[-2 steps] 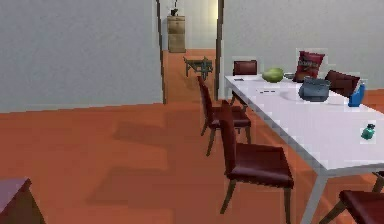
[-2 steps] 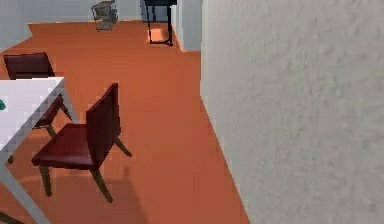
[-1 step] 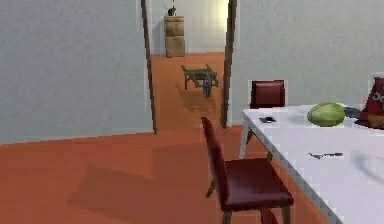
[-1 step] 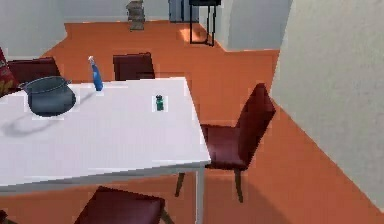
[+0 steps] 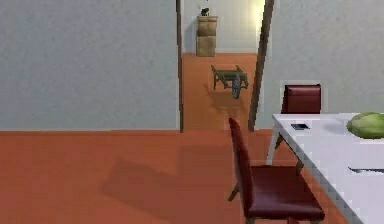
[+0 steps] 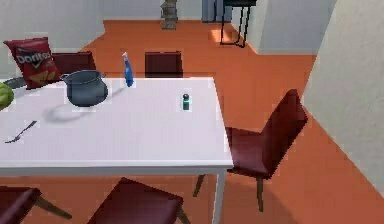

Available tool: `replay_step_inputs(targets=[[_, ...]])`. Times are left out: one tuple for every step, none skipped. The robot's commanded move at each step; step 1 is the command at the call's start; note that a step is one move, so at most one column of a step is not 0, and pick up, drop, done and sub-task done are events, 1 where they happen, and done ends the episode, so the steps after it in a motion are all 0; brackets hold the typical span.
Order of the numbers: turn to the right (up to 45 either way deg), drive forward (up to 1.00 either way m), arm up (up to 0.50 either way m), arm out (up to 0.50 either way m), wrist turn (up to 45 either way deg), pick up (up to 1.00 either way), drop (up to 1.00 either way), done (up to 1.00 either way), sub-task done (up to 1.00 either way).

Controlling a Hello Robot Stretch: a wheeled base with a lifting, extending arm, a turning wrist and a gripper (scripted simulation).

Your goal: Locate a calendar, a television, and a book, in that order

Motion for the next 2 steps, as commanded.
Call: replay_step_inputs(targets=[[-3.0, 0.00, 0.00, 0.00, 0.0, 0.00, 0.00, 0.00, 0.00], [0.0, 0.20, 0.00, 0.00, 0.0, 0.00, 0.00, 0.00, 0.00]])
